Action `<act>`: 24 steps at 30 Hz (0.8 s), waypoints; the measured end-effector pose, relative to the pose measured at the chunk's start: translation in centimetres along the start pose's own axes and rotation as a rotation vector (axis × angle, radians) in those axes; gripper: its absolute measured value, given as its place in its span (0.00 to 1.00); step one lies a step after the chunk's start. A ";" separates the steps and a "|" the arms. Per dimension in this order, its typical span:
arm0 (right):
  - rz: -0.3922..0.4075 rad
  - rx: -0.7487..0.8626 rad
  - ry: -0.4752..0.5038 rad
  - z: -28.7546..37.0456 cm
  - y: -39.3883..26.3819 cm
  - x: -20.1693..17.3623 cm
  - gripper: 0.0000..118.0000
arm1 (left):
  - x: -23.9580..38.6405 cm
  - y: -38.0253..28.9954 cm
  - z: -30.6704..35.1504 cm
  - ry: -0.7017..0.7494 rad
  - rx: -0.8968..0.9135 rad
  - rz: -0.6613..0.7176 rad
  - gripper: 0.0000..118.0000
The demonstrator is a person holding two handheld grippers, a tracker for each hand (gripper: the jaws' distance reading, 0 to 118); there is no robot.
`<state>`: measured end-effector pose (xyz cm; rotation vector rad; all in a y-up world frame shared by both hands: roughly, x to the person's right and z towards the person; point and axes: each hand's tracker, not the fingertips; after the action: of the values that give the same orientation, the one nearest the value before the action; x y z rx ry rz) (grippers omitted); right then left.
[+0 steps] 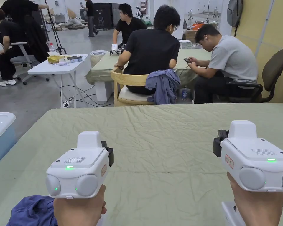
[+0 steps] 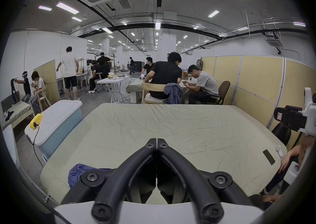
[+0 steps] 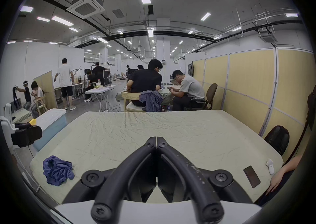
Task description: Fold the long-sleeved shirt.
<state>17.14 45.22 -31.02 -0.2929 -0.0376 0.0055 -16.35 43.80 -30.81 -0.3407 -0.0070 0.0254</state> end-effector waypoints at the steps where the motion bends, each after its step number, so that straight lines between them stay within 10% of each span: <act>1: 0.000 -0.001 0.000 0.0 -0.1 0.0 0.01 | -0.1 0.0 0.0 -0.003 0.001 0.003 0.00; 9: 0.028 -0.004 0.061 -0.1 -0.2 -2.5 0.01 | -2.7 -0.6 1.2 0.038 0.003 0.008 0.00; 24: 0.162 -0.010 0.474 -0.6 -1.8 -20.5 0.01 | -17.5 -5.5 9.0 0.385 -0.059 0.079 0.00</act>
<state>-3.36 43.13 -31.84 -0.3008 0.4568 0.0960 -33.82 41.16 -20.56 -0.4007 0.3876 0.0381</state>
